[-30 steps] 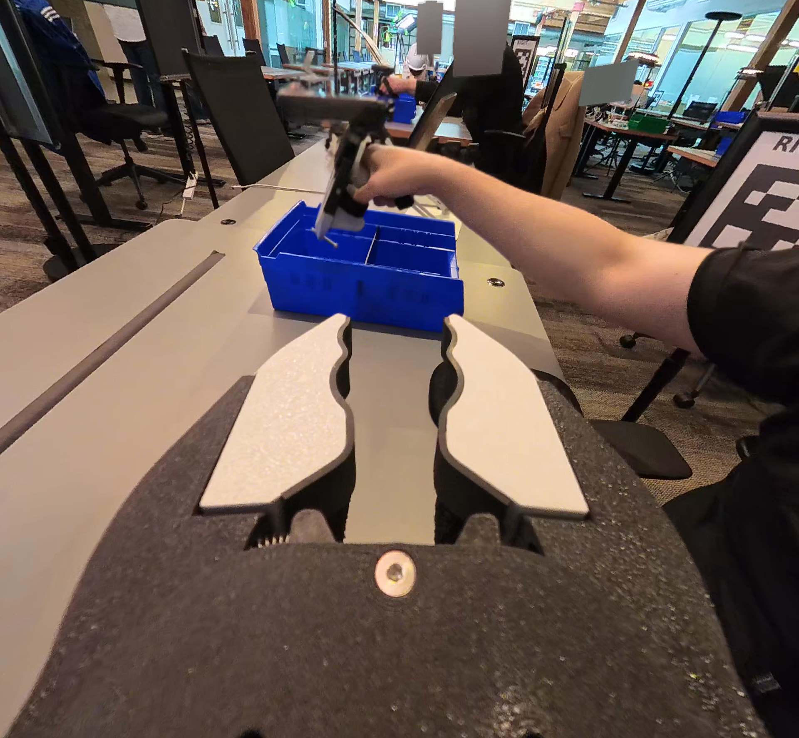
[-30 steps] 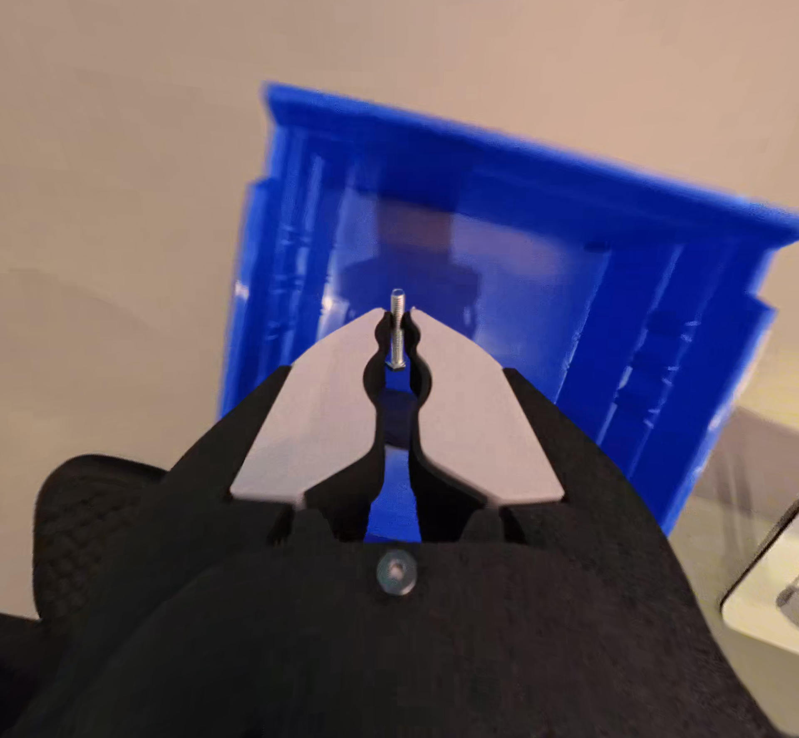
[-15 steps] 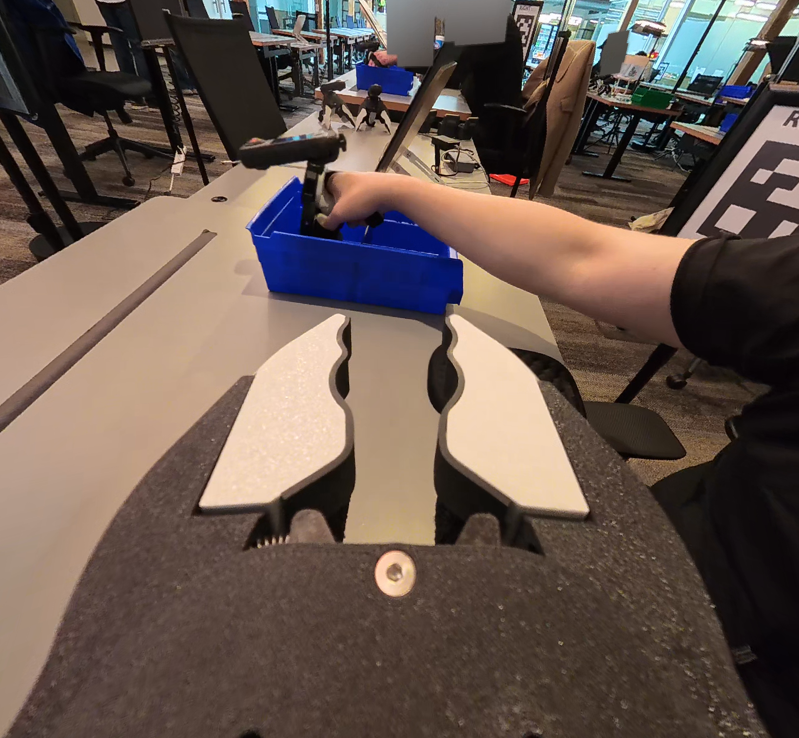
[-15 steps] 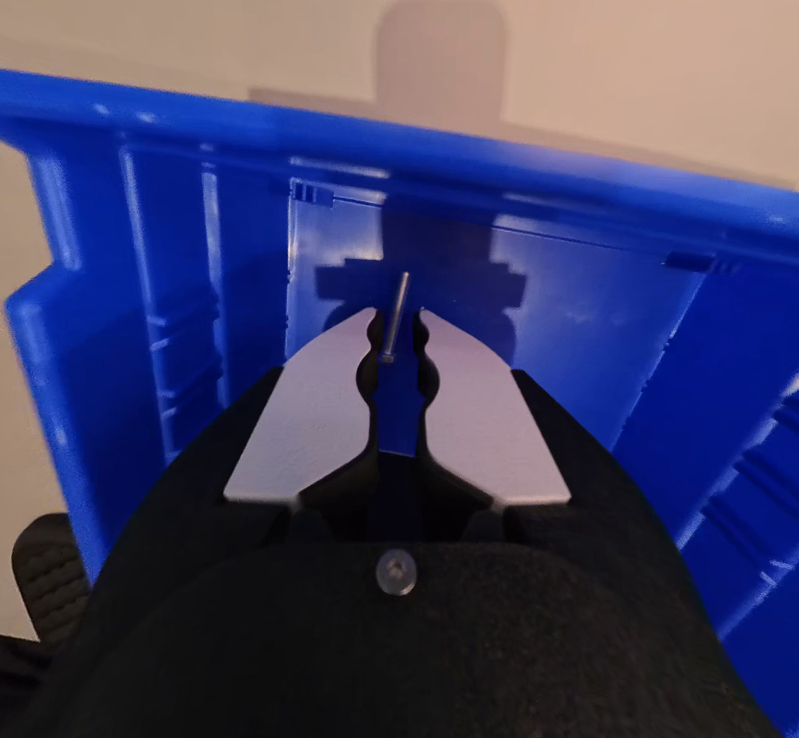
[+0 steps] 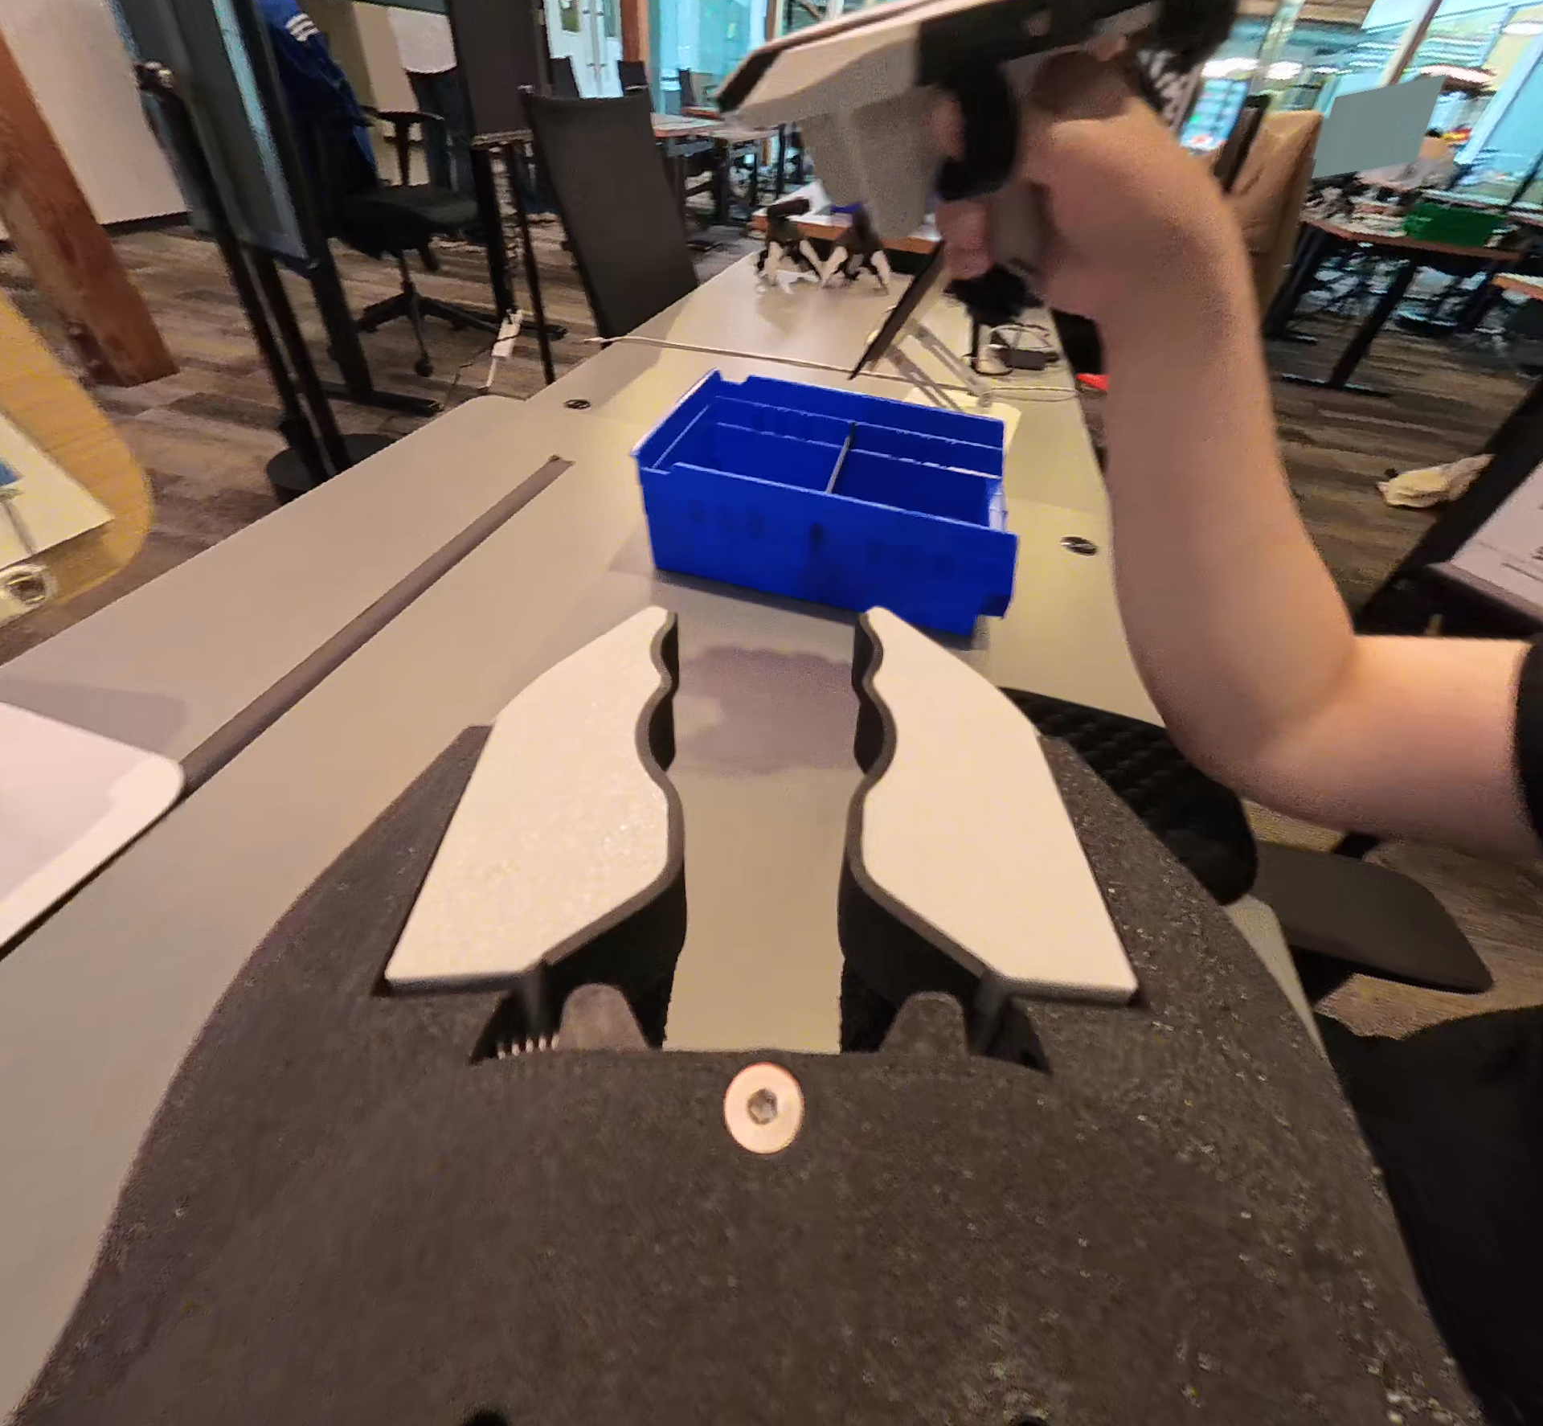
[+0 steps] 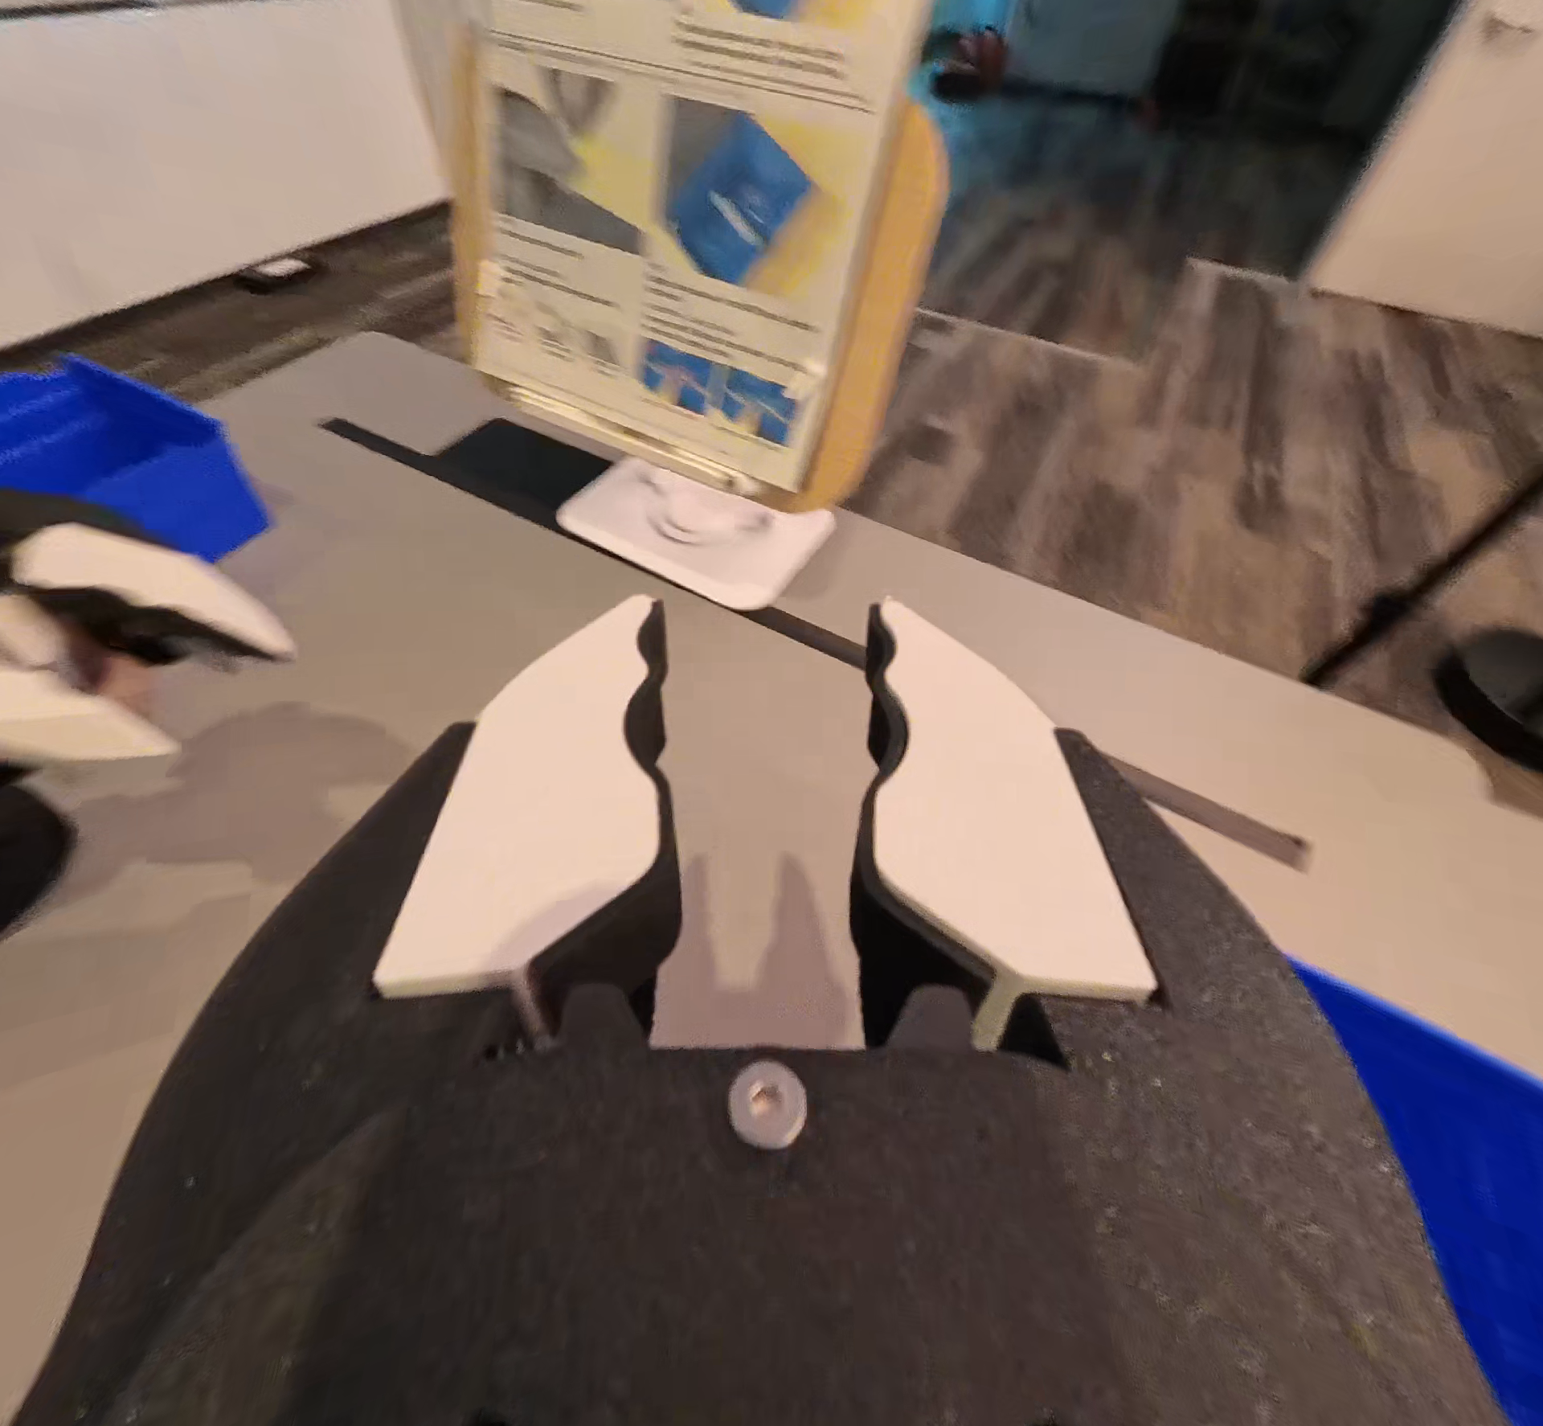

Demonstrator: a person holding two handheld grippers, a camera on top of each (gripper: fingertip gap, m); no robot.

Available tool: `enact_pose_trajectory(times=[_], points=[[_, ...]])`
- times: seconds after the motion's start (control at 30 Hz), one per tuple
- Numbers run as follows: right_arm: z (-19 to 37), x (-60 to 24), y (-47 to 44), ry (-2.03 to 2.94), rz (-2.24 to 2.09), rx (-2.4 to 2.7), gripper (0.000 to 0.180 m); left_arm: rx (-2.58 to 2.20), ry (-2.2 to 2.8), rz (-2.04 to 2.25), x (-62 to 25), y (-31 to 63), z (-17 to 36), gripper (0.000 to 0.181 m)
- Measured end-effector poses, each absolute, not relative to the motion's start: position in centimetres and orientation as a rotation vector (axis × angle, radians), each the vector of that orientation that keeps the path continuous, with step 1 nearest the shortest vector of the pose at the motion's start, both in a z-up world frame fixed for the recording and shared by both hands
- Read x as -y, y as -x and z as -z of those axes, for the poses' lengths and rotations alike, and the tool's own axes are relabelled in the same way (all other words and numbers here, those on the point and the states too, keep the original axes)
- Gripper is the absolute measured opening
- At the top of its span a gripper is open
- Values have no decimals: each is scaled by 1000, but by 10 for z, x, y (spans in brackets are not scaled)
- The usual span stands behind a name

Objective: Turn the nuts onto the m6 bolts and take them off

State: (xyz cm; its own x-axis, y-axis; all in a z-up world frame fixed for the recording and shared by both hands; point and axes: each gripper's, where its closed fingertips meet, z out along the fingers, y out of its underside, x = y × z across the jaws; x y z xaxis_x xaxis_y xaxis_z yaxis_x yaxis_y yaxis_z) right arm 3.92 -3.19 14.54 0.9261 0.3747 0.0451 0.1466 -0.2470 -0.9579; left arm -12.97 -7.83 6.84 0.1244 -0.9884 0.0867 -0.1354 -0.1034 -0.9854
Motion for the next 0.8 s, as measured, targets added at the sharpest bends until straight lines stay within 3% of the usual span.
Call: enact_pose_trajectory(times=[0.33,0.53,0.8], points=[[-111,45,59,1811,-392,682,40,-1055,1530,1053,61,164,-88,35],[-90,31,39,1907,-431,621,39,-827,1654,671,36,277,-130,31],[-97,24,35,1872,-464,577,33,-518,2444,-89,-60,515,3,29]])
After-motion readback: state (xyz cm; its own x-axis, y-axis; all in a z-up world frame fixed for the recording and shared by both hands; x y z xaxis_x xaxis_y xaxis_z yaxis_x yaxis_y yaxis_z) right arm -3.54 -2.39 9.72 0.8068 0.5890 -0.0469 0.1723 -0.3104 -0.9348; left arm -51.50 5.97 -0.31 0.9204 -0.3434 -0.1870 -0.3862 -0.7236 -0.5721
